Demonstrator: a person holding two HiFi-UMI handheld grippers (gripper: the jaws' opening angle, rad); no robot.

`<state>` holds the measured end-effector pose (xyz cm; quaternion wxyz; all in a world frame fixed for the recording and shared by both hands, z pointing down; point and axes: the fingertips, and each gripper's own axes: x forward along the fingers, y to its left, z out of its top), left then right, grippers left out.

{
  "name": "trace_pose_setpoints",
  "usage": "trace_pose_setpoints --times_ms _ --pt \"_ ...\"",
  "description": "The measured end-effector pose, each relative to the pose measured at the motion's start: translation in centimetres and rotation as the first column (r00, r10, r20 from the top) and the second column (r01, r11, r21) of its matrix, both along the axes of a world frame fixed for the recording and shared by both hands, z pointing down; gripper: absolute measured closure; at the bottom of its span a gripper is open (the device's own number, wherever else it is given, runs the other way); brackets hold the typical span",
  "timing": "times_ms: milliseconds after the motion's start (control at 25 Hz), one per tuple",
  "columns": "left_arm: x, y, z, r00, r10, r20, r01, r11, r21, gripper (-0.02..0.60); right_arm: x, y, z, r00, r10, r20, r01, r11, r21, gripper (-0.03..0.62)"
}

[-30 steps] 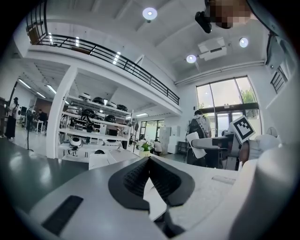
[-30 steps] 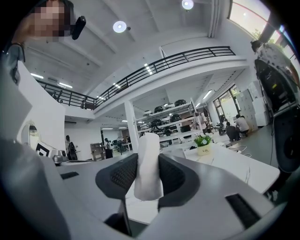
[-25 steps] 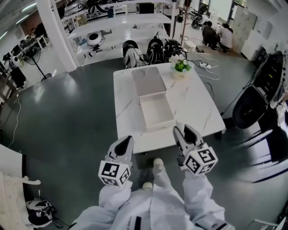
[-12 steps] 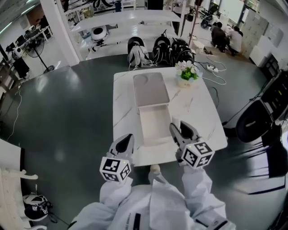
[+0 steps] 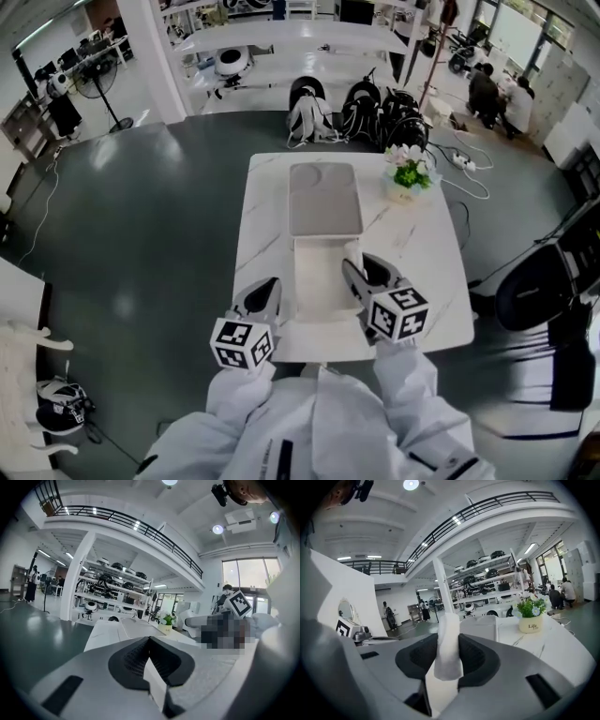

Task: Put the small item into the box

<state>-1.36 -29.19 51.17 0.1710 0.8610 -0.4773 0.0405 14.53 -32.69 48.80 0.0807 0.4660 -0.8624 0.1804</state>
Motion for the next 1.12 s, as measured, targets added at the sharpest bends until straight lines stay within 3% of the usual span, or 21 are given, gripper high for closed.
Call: trace_pose_setpoints --times_ms 440,800,1000,1120 --pt "-0.6 -1.8 3.9 0.998 -0.041 0.046 0.044 0.996 -0.076 0.583 -4.5 -3.0 5.9 0.973 -0.193 -0.123 0.172 0.972 -0.159 0.471" --pt "-1.6 -3.6 6.3 0.999 -0.037 0.031 0.042 0.987 -0.155 0.583 -6.2 -5.0 10.1 0.939 -0.24 -0.247 0.155 0.935 -0.321 0.47" --pt "-1.4 -4.0 7.7 1.0 -0.013 0.021 0.017 0.981 -0.194 0.583 -7.3 -5.4 12.1 0.925 -0.276 -0.261 0.156 0.902 -0.402 0.47" --pt "-1.0 -4.0 8.4 1.0 -0.001 0.016 0.004 0.978 -0.209 0.583 -7.5 -5.5 13.3 0.898 -0.307 -0.315 0.151 0.887 -0.436 0.468"
